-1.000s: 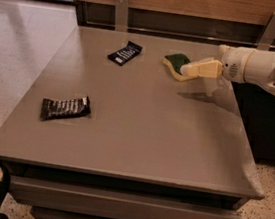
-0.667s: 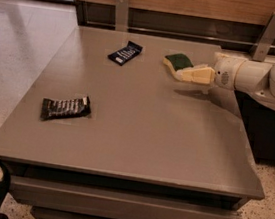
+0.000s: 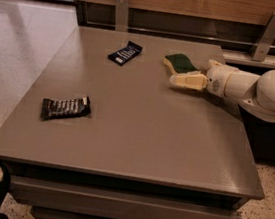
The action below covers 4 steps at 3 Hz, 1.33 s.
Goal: Move sponge near rxbar chocolate
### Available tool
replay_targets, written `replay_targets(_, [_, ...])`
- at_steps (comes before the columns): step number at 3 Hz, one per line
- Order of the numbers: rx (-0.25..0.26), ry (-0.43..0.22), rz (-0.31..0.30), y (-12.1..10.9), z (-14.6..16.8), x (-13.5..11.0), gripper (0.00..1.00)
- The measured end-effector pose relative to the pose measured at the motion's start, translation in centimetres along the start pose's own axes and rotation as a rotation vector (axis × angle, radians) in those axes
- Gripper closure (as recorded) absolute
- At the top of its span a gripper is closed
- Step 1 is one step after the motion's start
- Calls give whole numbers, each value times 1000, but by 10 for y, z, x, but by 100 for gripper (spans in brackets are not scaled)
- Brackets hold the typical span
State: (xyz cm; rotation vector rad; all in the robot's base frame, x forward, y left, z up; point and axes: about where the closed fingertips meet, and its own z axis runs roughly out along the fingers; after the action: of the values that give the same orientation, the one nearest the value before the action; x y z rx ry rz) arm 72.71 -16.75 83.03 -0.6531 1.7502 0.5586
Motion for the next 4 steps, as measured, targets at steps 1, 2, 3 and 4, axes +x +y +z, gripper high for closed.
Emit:
replay_targets(1, [-2, 14, 3, 4, 8, 6, 0])
replay_targets(2, [4, 34, -12, 9, 17, 10, 19])
replay_targets(3, [-1, 33, -11, 11, 19, 10, 41])
replay_targets(4, [-5, 33, -11, 13, 21, 10, 64])
